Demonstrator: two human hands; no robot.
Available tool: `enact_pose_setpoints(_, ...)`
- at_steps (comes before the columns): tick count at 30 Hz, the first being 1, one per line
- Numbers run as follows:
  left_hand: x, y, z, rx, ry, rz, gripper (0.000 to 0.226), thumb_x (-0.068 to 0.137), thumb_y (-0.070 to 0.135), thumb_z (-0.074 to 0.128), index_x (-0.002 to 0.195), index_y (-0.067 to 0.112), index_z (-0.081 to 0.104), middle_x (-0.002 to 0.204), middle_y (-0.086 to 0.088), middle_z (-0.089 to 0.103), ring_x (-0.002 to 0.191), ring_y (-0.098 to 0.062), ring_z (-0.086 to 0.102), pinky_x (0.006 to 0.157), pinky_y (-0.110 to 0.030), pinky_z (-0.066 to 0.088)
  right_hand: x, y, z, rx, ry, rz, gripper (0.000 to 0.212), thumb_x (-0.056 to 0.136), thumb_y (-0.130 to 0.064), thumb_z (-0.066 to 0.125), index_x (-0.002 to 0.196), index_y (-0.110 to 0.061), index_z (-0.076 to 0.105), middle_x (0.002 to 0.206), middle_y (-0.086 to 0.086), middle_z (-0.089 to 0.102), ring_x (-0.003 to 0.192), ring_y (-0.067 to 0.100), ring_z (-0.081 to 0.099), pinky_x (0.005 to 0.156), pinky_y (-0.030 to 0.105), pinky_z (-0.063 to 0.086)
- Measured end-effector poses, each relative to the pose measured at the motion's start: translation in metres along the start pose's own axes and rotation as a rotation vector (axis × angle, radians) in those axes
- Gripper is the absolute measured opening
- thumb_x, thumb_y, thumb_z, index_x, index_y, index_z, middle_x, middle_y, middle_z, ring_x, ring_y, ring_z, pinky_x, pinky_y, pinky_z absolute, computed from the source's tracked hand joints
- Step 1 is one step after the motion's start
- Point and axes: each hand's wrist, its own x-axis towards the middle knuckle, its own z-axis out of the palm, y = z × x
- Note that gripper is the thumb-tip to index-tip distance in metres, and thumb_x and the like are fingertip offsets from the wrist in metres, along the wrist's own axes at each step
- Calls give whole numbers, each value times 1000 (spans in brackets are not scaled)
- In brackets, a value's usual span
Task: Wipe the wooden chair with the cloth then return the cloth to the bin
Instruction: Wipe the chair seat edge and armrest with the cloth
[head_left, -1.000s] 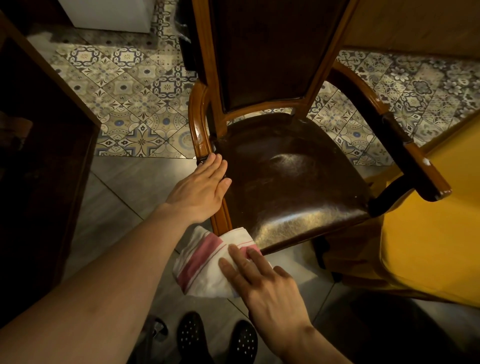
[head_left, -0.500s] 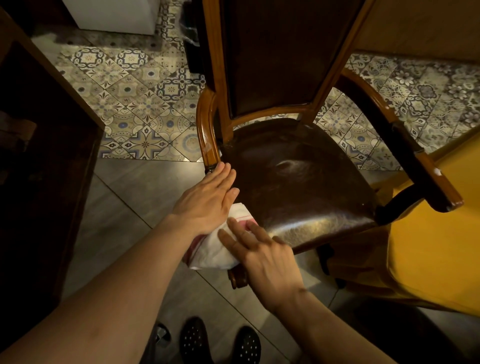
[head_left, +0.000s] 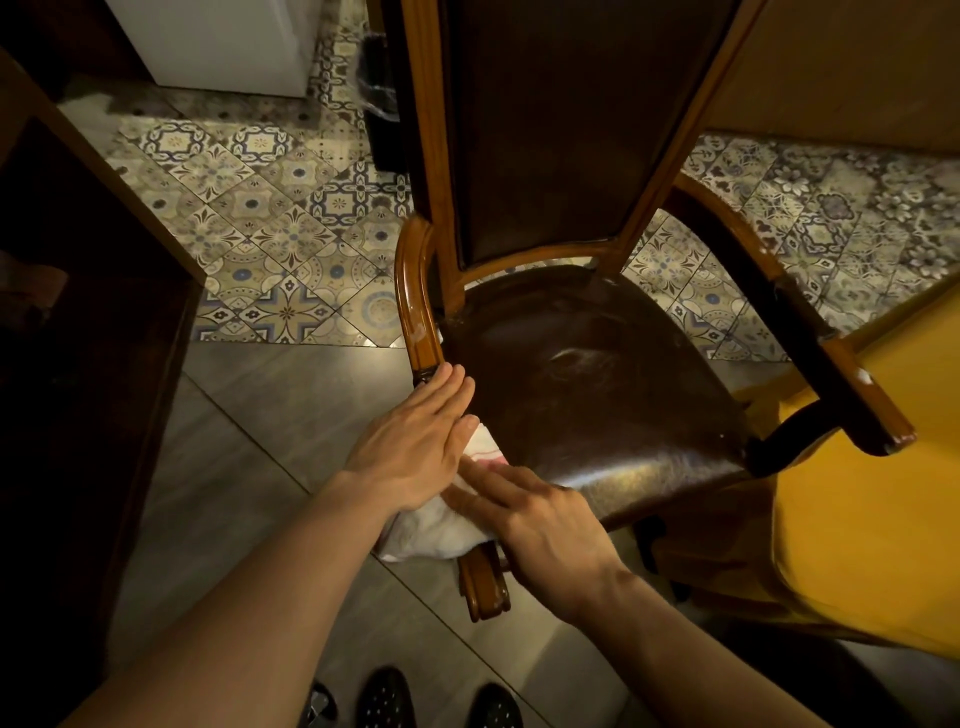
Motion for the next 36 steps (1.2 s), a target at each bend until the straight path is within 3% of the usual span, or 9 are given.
enact_pose_setpoints(3, 0, -1, -1, -23, -10, -4, 62, 101, 47, 6, 157, 20, 10, 166, 5, 2, 149, -4, -11, 122, -26, -4, -1, 3, -13, -7, 19, 7, 75, 89, -26, 70, 152, -33, 30, 161, -3, 30, 144, 22, 31, 105, 44, 45)
enact_pose_setpoints(8, 12, -2, -16, -58, 49, 10, 60, 103, 46, 9, 157, 19, 8, 166, 6, 0, 148, -3, -14, 118, -22, -8, -1, 30, -67, -78, 155, 127, 64, 78, -19, 76, 135, -33, 53, 139, -6, 58, 120, 22, 56, 90, 40, 49)
enact_pose_setpoints(13, 2, -2, -3, -23, 8, -61, 59, 103, 46, 8, 155, 20, 2, 165, 5, -6, 146, -6, -20, 115, -24, -14, 4, 74, -90, -152, 253, 306, 56, 73, -11, 71, 125, -30, 59, 120, -3, 65, 98, 27, 62, 75, 42, 50)
enact_pose_setpoints(19, -4, 9, 6, -52, 42, -71, 62, 101, 53, 6, 155, 24, -4, 163, 8, -15, 145, -5, -27, 118, -27, -14, 26, 104, -116, -59, 461, 492, 62, 81, -12, 70, 137, -32, 51, 119, 7, 63, 99, 35, 61, 71, 43, 52)
enact_pose_setpoints(23, -6, 18, 17, -74, 89, -126, 65, 101, 55, 7, 155, 24, -7, 164, 8, -18, 145, -4, -29, 123, -33, -7, 71, 101, -122, 34, 517, 315, 73, 84, -13, 67, 147, -38, 40, 118, 4, 59, 101, 31, 57, 69, 43, 52)
enact_pose_setpoints(26, -7, 20, 24, -19, 121, -139, 68, 99, 58, 2, 156, 22, -8, 164, 6, -17, 146, -5, -28, 123, -34, -6, 105, 88, -114, 9, 440, 147, 84, 81, -7, 68, 151, -36, 34, 133, 4, 55, 117, 27, 47, 80, 45, 51)
enact_pose_setpoints(30, -8, 23, 32, -30, 170, -199, 69, 97, 62, 4, 155, 27, -12, 161, 9, -24, 144, -4, -31, 119, -32, -14, 137, 73, -88, -120, 185, -145, 77, 95, -17, 61, 155, -39, 19, 164, 2, 22, 148, 29, 17, 107, 50, 38)
enact_pose_setpoints(33, -10, 26, 37, -103, 183, -251, 64, 99, 64, 9, 152, 33, -11, 160, 12, -20, 143, -1, -31, 118, -32, -14, 150, 77, -68, -295, 0, -354, 76, 101, -20, 50, 157, -39, 3, 167, -6, -4, 152, 25, -5, 104, 45, 36)
enact_pose_setpoints(36, -9, 25, 37, 11, 222, -249, 64, 101, 59, 18, 156, 26, 10, 163, 3, 1, 150, -12, -9, 119, -41, 2, 163, 90, -66, -360, -51, -429, 80, 100, -15, 50, 157, -38, -2, 165, -9, -13, 151, 23, -13, 101, 44, 39)
